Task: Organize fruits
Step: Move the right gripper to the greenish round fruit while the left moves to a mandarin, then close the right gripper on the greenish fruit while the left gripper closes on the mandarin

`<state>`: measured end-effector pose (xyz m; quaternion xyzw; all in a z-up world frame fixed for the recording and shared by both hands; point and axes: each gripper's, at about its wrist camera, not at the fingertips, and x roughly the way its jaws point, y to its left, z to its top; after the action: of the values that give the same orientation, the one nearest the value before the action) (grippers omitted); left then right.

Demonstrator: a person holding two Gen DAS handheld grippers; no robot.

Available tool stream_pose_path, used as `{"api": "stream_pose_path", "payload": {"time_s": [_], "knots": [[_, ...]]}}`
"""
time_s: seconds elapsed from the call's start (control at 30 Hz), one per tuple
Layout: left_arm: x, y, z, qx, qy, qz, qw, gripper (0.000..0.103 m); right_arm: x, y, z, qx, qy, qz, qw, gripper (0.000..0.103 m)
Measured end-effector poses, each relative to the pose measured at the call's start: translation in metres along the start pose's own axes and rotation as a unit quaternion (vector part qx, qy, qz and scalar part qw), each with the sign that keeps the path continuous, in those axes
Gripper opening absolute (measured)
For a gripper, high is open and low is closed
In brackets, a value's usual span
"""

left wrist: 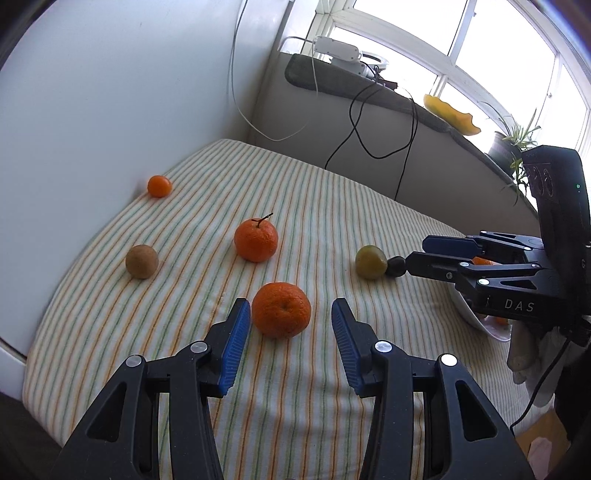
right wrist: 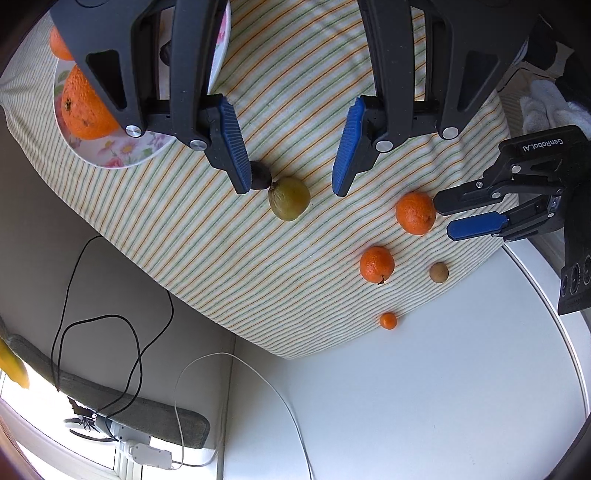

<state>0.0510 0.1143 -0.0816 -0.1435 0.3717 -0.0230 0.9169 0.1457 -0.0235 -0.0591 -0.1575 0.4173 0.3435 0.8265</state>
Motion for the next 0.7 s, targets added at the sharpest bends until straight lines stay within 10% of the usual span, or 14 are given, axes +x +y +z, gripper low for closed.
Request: {"api": "stream_pose_path", "payload": {"time_s": [0.7], "knots": [[0.024,0.004,0.0,0.0,0.024,-0.003,0.9997,0.044,0.053,0.001,0.022,-0.027,0.06,-0.007,0.998,0.048]]}}
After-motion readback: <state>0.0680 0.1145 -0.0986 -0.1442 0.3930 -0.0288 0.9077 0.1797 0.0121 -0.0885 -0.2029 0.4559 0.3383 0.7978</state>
